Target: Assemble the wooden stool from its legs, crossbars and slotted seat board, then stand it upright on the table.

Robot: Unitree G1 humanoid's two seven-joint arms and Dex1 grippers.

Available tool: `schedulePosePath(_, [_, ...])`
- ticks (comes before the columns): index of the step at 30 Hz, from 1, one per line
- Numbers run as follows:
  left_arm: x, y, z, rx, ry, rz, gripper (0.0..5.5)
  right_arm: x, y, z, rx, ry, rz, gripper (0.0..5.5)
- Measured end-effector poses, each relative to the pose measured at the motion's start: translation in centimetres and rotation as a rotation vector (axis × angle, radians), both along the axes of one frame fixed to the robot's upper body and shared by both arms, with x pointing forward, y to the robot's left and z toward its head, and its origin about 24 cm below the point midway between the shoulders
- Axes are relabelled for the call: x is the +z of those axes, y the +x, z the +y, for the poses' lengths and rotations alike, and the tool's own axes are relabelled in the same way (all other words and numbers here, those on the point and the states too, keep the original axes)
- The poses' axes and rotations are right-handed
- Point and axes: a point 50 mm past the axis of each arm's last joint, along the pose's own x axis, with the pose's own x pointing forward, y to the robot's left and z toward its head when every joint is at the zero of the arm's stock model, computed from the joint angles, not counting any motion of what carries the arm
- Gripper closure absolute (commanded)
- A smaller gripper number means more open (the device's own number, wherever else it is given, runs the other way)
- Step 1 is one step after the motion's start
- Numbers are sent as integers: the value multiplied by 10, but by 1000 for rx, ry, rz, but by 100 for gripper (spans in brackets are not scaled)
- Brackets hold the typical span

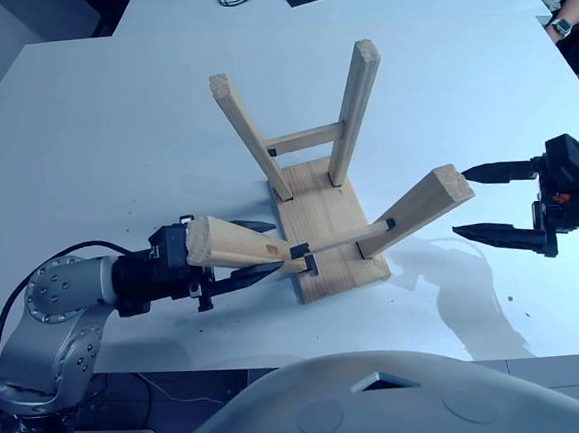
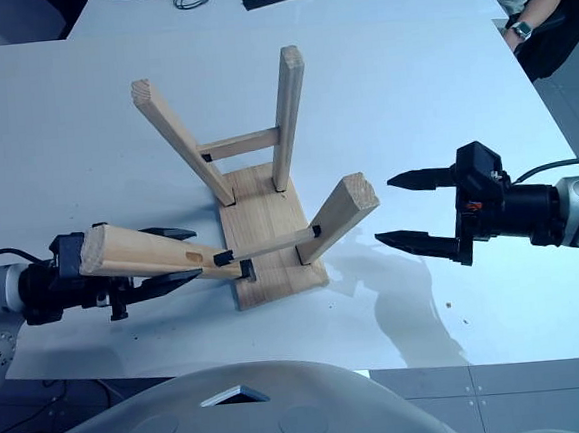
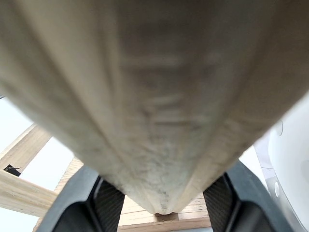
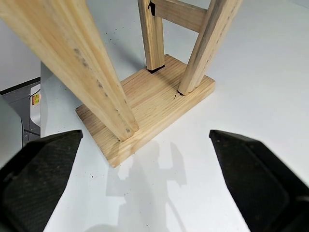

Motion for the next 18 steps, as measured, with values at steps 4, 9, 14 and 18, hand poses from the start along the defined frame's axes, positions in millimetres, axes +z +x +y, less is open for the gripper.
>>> schedulePosePath(4, [0,-1,0,8,-1,4,345,-2,0,1,9,1,7,65])
schedulePosePath(9, [1,2,0,3,-2,2,345,-5,-3,4,13,0,14,65])
schedulePosePath(14, [2,4,1,-4,8,5,345,-6,-5,6,16,-3,10,65])
schedulePosePath(18, [4,5,2,-6,19,4,345,-6,-5,8,14,-4,2,65])
